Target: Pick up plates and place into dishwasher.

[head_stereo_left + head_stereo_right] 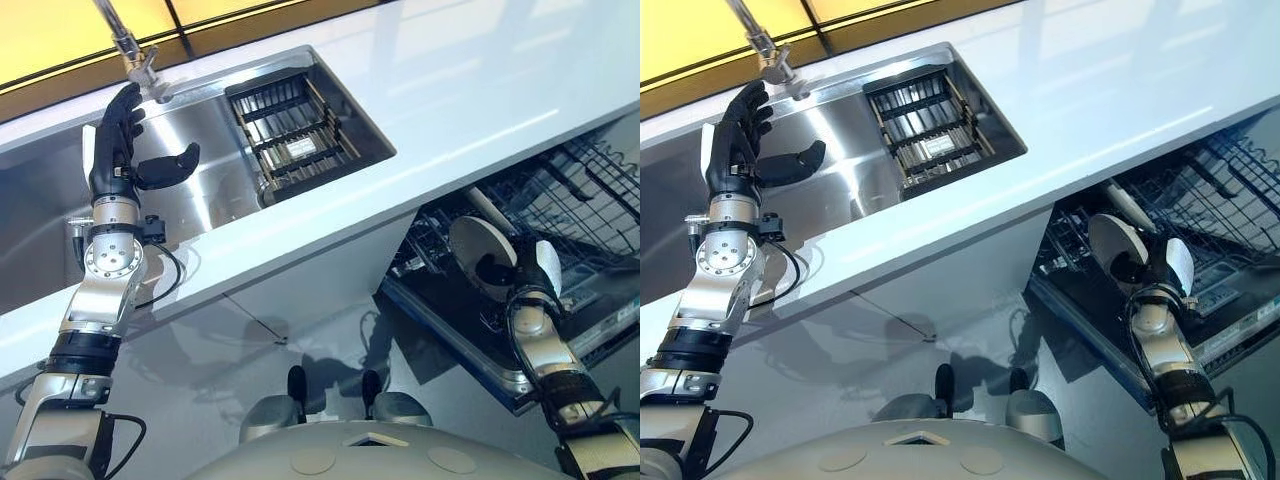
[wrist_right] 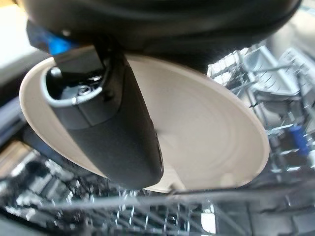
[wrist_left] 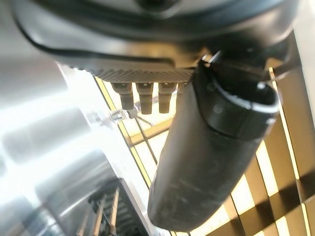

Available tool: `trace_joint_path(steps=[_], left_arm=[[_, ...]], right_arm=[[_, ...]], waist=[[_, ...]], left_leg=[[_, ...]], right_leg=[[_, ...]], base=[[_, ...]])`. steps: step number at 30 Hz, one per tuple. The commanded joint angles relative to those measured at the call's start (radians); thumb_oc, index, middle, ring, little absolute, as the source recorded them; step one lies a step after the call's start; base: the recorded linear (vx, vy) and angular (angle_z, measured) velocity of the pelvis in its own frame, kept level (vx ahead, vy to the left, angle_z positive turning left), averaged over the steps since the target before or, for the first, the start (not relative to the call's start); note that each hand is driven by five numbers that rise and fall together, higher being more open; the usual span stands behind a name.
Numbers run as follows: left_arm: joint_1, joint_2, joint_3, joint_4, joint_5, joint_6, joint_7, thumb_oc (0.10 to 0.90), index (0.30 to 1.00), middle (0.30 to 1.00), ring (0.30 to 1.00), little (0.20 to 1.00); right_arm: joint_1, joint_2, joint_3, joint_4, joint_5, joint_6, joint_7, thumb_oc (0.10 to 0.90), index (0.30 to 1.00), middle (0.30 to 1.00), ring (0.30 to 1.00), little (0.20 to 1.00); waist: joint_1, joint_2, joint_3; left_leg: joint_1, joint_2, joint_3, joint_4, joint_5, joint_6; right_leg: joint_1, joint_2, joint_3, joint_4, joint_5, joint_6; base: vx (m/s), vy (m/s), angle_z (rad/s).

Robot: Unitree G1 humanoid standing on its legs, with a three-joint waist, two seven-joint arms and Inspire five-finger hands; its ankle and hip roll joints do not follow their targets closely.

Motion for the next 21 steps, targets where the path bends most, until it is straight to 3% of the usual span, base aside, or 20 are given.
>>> trace_joint_path(steps=[1, 6, 7, 8, 9, 15, 21], left_arm=[[-0.098, 0.062, -0.014, -0.05, -0.006, -0.108, -0.003, 0.8, 0.9, 0.9, 0.9, 0.9], [-0.105, 0.072, -0.022, -0.049, -0.022, -0.101, -0.025, 0.8, 0.9, 0.9, 0.9, 0.9], [-0.106, 0.073, -0.023, -0.048, -0.025, -0.1, -0.029, 0.8, 0.9, 0.9, 0.9, 0.9], [-0.107, 0.074, -0.025, -0.048, -0.027, -0.099, -0.032, 0.8, 0.9, 0.9, 0.9, 0.9], [-0.109, 0.072, -0.026, -0.047, -0.028, -0.096, -0.034, 0.8, 0.9, 0.9, 0.9, 0.9], [-0.097, 0.057, -0.028, -0.041, -0.026, -0.11, -0.032, 0.8, 0.9, 0.9, 0.9, 0.9], [-0.053, 0.014, -0.002, -0.057, 0.014, -0.124, -0.02, 0.8, 0.9, 0.9, 0.9, 0.9]], right_arm=[[-0.162, -0.1, 0.039, 0.056, 0.052, 0.005, -0.018, 0.1, 0.3, 0.3, 0.3, 0.2], [-0.211, -0.085, 0.049, 0.156, 0.119, 0.014, -0.013, 0.1, 0.3, 0.3, 0.3, 0.2], [-0.219, -0.078, 0.049, 0.165, 0.15, 0.02, -0.02, 0.158, 0.349, 0.349, 0.349, 0.258], [-0.227, -0.069, 0.047, 0.172, 0.168, 0.023, -0.024, 0.525, 0.665, 0.665, 0.665, 0.625], [-0.232, -0.062, 0.046, 0.178, 0.184, 0.018, -0.029, 0.8, 0.9, 0.9, 0.9, 0.9], [-0.231, -0.031, 0.053, 0.09, 0.22, -0.016, -0.097, 0.8, 0.9, 0.9, 0.9, 0.9], [-0.15, 0.019, -0.017, -0.194, 0.204, -0.089, -0.188, 0.8, 0.9, 0.9, 0.9, 0.9]], waist=[[0.028, -0.017, -0.042], [0.051, -0.018, -0.037], [0.055, -0.018, -0.036], [0.058, -0.017, -0.035], [0.059, -0.017, -0.034], [0.054, -0.012, -0.028], [0.025, -0.008, -0.022]], left_leg=[[0.032, -0.035, 0.027, 0.007, -0.103, 0.019], [0.03, -0.039, 0.01, 0.007, -0.101, 0.02], [0.029, -0.039, 0.007, 0.007, -0.1, 0.02], [0.028, -0.04, 0.005, 0.007, -0.1, 0.02], [0.028, -0.04, 0.004, 0.007, -0.1, 0.02], [0.027, -0.041, 0.004, 0.007, -0.099, 0.021], [0.03, -0.041, 0.015, 0.007, -0.101, 0.028]], right_leg=[[-0.012, 0.021, -0.032, 0.048, -0.061, 0.007], [-0.005, 0.018, -0.049, 0.042, -0.059, 0.006], [-0.004, 0.017, -0.051, 0.042, -0.058, 0.005], [-0.004, 0.017, -0.052, 0.041, -0.057, 0.005], [-0.004, 0.016, -0.054, 0.041, -0.057, 0.005], [-0.006, 0.016, -0.051, 0.041, -0.054, 0.004], [-0.015, 0.02, -0.022, 0.048, -0.055, 0.006]], base=[[0.02, -0.014, 0.22], [0.02, -0.017, 0.17], [0.0, -0.005, 0.1], [0.0, -0.003, 0.14], [0.0, 0.004, 0.17], [0.0, 0.008, 0.07], [-0.01, 0.006, -0.01]])
